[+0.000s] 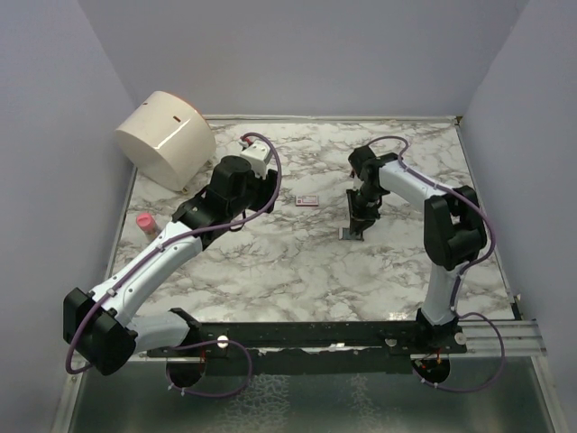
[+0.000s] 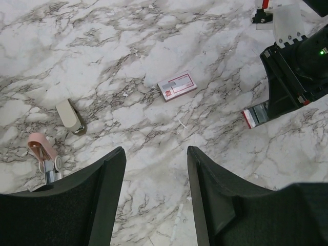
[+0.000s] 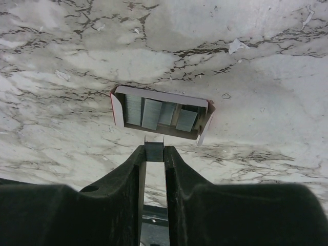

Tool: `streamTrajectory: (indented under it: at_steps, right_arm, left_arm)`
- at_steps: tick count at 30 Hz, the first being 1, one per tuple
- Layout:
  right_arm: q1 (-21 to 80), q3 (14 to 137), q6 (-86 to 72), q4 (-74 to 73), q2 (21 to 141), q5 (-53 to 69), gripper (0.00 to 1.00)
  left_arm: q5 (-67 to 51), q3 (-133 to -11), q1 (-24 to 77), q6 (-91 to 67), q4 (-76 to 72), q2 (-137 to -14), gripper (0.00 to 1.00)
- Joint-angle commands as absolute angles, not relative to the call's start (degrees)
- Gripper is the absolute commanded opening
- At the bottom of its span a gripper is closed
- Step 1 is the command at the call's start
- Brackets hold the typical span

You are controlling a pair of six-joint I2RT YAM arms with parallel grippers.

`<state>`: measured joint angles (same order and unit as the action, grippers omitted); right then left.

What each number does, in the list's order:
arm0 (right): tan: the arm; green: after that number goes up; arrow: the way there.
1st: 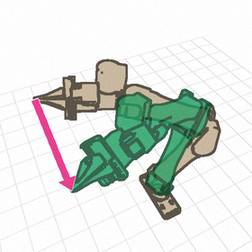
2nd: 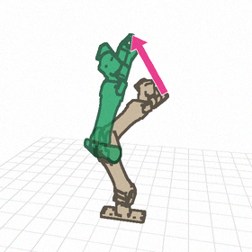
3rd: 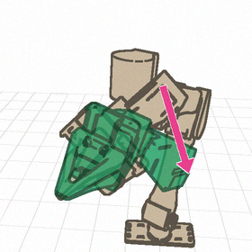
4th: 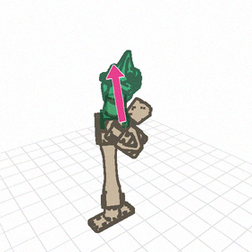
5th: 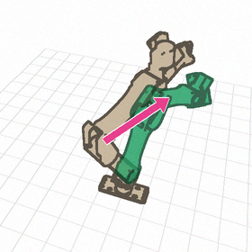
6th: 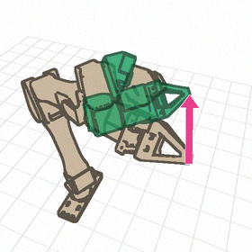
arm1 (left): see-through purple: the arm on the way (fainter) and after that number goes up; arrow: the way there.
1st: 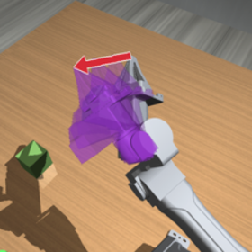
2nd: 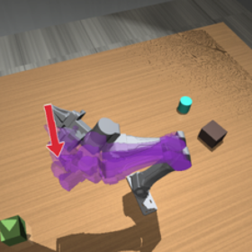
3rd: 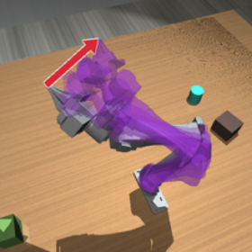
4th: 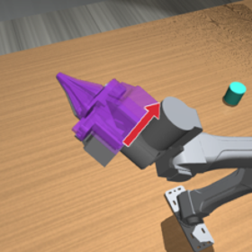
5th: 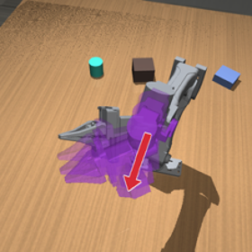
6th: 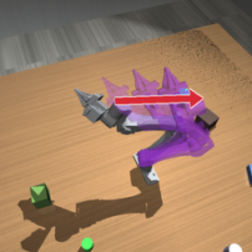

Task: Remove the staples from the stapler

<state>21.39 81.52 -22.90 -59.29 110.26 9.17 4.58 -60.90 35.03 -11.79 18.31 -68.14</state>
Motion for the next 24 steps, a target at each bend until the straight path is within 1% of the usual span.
streamTrajectory:
  at_steps: [1, 24]
  right_arm:
    - [21.93, 83.36, -23.95, -62.06, 111.80, 6.37, 0.20]
    - [22.06, 85.73, -24.61, -64.03, 114.89, 5.89, 0.22]
  left_arm:
    - [7.08, -60.64, 35.68, -10.69, 18.28, -66.65, 0.54]
    - [7.55, -60.64, 36.56, -10.39, 18.42, -66.36, 0.54]
